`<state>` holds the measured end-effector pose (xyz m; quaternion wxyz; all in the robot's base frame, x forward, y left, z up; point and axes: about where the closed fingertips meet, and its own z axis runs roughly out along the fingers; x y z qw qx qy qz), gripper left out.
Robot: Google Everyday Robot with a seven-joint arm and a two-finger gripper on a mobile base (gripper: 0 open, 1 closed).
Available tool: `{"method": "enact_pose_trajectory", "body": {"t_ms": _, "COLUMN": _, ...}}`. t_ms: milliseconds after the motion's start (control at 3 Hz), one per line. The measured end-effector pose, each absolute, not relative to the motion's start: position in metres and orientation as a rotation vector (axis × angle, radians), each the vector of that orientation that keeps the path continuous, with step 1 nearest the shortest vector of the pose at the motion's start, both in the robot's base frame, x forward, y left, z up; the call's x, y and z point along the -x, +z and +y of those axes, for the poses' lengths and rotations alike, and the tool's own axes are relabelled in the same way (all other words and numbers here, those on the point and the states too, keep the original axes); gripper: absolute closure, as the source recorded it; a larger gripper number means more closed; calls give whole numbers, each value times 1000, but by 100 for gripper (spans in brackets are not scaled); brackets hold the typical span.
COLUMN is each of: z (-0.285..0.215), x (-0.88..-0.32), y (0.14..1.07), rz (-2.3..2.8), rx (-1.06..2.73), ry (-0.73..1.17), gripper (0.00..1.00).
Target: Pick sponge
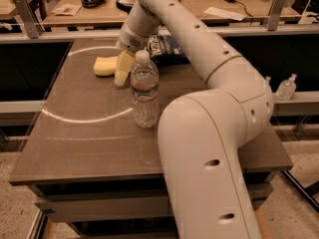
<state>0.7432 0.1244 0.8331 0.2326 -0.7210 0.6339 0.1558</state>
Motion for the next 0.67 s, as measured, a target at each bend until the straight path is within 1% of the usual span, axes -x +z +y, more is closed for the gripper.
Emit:
{"method": "enact_pose_trajectory", "body": {"t_ms": 333, "z": 133, "x": -741, "y": 830, "rz": 1753, "rx": 1994, "ry": 421, "gripper": 0}}
{"method": "enact_pose_trajectory", "body": {"t_ms": 667, "z": 141, "x": -738, "y": 829, "rz": 1764, "rx": 2020, "ry": 408, "gripper": 18}}
